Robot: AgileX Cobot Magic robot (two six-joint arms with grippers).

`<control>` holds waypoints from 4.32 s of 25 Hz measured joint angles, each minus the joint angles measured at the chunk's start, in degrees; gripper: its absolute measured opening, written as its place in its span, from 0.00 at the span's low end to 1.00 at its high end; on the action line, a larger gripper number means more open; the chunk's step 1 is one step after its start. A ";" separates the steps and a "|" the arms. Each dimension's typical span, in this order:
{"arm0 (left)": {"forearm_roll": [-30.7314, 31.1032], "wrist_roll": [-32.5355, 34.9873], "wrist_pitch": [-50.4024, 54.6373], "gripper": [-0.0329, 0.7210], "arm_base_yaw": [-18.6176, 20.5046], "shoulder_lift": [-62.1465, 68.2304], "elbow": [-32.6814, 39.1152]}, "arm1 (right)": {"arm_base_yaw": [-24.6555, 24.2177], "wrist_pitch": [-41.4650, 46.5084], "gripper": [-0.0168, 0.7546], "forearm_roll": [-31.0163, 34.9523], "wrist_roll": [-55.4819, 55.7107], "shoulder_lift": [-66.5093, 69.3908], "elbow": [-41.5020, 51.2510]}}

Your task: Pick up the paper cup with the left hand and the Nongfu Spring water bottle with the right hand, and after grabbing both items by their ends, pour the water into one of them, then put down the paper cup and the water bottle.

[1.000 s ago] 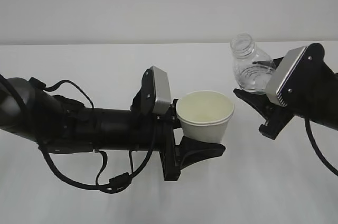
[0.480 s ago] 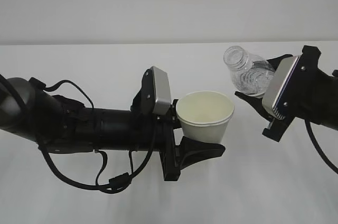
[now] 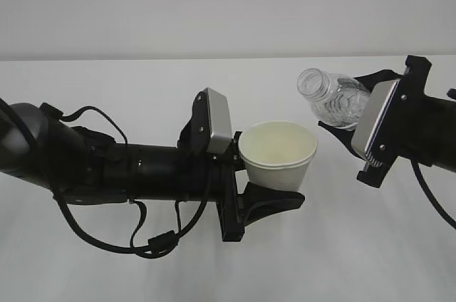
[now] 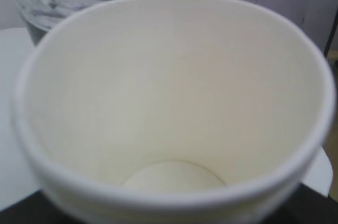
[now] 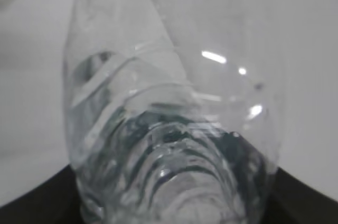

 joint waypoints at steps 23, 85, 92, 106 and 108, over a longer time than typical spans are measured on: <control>0.32 -1.46 1.26 0.67 0.00 0.00 -1.79 | 0.00 1.22 0.64 -1.68 -6.01 0.00 -5.10; 5.66 -6.22 -0.17 0.66 2.28 0.00 -1.79 | 0.00 1.57 0.63 -1.89 -22.99 0.00 -6.23; 5.66 -5.27 -0.17 0.66 2.28 0.00 -1.79 | 0.00 1.57 0.63 -1.98 -24.63 0.00 -7.32; 5.42 -4.70 -1.43 0.66 2.28 0.00 -1.79 | 0.00 1.57 0.63 -1.98 -27.67 0.00 -7.75; 5.42 -4.70 -1.53 0.66 2.28 0.00 -1.79 | 0.00 1.57 0.63 -1.98 -27.80 0.00 -8.19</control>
